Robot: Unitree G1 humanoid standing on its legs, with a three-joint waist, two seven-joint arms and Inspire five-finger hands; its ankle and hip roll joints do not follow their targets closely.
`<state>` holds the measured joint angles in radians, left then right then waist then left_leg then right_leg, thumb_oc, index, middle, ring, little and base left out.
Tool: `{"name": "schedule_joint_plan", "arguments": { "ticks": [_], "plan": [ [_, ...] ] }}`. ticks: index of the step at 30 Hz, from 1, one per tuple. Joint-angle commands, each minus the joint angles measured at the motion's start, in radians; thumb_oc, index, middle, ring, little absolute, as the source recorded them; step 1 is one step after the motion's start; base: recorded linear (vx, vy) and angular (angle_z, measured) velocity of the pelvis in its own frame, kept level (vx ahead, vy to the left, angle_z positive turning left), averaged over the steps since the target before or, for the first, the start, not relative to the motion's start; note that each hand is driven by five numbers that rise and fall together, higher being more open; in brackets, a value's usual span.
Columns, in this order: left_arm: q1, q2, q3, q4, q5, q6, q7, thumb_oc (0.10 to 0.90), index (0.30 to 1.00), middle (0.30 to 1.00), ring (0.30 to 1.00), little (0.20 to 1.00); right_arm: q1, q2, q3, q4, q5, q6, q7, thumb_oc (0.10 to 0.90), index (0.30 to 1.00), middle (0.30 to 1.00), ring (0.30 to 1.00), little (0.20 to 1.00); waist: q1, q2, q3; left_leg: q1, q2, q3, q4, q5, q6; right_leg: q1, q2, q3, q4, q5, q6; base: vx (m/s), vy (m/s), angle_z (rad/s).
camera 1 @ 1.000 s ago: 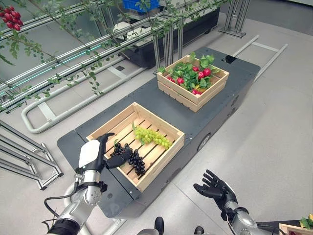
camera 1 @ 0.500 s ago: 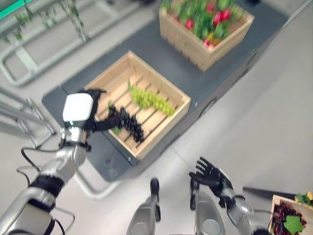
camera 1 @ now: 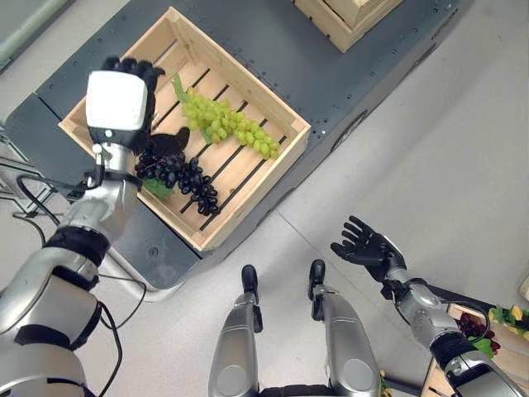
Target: Pick up the fruits from the basket on one side to the basket on the other side
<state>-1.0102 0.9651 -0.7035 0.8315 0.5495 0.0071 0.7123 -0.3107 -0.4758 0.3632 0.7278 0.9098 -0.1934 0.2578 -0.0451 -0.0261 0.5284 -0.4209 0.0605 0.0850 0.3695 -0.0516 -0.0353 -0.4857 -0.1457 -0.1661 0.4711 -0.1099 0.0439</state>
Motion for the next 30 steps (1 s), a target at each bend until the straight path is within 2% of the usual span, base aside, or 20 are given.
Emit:
{"name": "schedule_joint_plan", "arguments": {
  "ticks": [1,6,9,13,16,21,23,24,25,30],
  "plan": [
    [-0.088,0.128,0.056,-0.058,0.029,0.043,0.100,0.800,0.900,0.900,0.900,0.900,0.028,-0.046,-0.033,-0.096,0.015,-0.019,0.053,0.800,0.900,0.900,0.900,0.900,-0.009,0.015,-0.008,-0.087,-0.034,0.022,0.145,-0.101,0.071,-0.059,0.005,0.019,0.110,-0.050,-0.032,-0.03,0.097,0.25],
    [-0.200,0.168,-0.037,-0.093,0.189,0.100,-0.016,0.800,0.900,0.900,0.900,0.900,0.009,-0.082,-0.051,-0.115,0.023,0.006,0.062,0.800,0.900,0.900,0.900,0.900,-0.012,0.016,-0.008,-0.187,-0.026,0.028,0.277,-0.155,0.082,-0.145,-0.009,0.021,0.230,-0.088,-0.045,-0.03,0.084,0.14],
    [-0.234,0.191,-0.079,-0.114,0.226,0.126,-0.086,0.800,0.900,0.900,0.900,0.900,0.009,-0.098,-0.063,-0.125,0.026,0.022,0.064,0.800,0.900,0.900,0.900,0.900,-0.016,0.017,-0.008,-0.220,-0.024,0.029,0.323,-0.172,0.084,-0.176,-0.008,0.029,0.269,-0.096,-0.046,0.00,0.063,0.02],
    [-0.258,0.222,-0.119,-0.123,0.279,0.113,-0.165,0.800,0.900,0.900,0.900,0.900,0.019,-0.111,-0.075,-0.131,0.013,0.030,0.085,0.800,0.900,0.900,0.900,0.900,-0.019,0.016,-0.008,-0.253,-0.021,0.032,0.356,-0.183,0.085,-0.208,-0.003,0.042,0.289,-0.095,-0.043,0.00,0.050,-0.03],
    [-0.264,0.248,-0.141,-0.128,0.303,0.044,-0.223,0.800,0.900,0.900,0.900,0.900,0.019,-0.120,-0.078,-0.126,0.012,0.031,0.097,0.800,0.900,0.900,0.900,0.900,-0.017,0.017,-0.008,-0.265,-0.021,0.033,0.367,-0.187,0.085,-0.219,0.001,0.048,0.294,-0.093,-0.039,0.02,0.033,-0.02],
    [-0.275,0.278,-0.180,-0.159,0.320,-0.031,-0.266,0.800,0.900,0.900,0.900,0.900,0.019,-0.128,-0.085,-0.121,0.011,0.035,0.099,0.800,0.900,0.900,0.900,0.900,-0.016,0.025,-0.008,-0.279,-0.021,0.037,0.377,-0.190,0.087,-0.233,0.001,0.053,0.301,-0.089,-0.034,0.02,0.037,-0.01],
    [-0.292,0.294,-0.207,-0.178,0.378,-0.084,-0.296,0.800,0.900,0.900,0.900,0.900,0.024,-0.130,-0.087,-0.116,0.013,0.032,0.106,0.800,0.900,0.900,0.900,0.900,-0.013,0.027,-0.008,-0.284,-0.020,0.041,0.375,-0.190,0.091,-0.239,-0.001,0.052,0.297,-0.083,-0.030,0.00,0.000,0.00],
    [-0.294,0.294,-0.209,-0.179,0.377,-0.087,-0.296,0.800,0.900,0.900,0.900,0.900,0.024,-0.130,-0.088,-0.115,0.014,0.031,0.107,0.800,0.900,0.900,0.900,0.900,-0.013,0.027,-0.008,-0.284,-0.020,0.042,0.374,-0.190,0.091,-0.239,-0.001,0.052,0.297,-0.082,-0.029,0.00,0.000,0.00],
    [-0.308,0.299,-0.232,-0.185,0.438,-0.133,-0.334,0.800,0.900,0.900,0.900,0.900,0.025,-0.130,-0.088,-0.111,0.019,0.029,0.115,0.800,0.900,0.900,0.900,0.900,-0.012,0.027,-0.008,-0.288,-0.019,0.045,0.373,-0.190,0.092,-0.244,-0.003,0.052,0.294,-0.077,-0.026,0.01,0.008,0.04],
    [-0.348,0.305,-0.307,-0.210,0.483,-0.205,-0.381,0.800,0.900,0.900,0.900,0.900,0.017,-0.128,-0.083,-0.111,0.026,0.034,0.125,0.800,0.900,0.900,0.900,0.900,-0.014,0.022,-0.008,-0.297,-0.018,0.048,0.373,-0.191,0.093,-0.253,0.001,0.056,0.282,-0.064,-0.018,0.01,0.004,0.01]
  ]
}}
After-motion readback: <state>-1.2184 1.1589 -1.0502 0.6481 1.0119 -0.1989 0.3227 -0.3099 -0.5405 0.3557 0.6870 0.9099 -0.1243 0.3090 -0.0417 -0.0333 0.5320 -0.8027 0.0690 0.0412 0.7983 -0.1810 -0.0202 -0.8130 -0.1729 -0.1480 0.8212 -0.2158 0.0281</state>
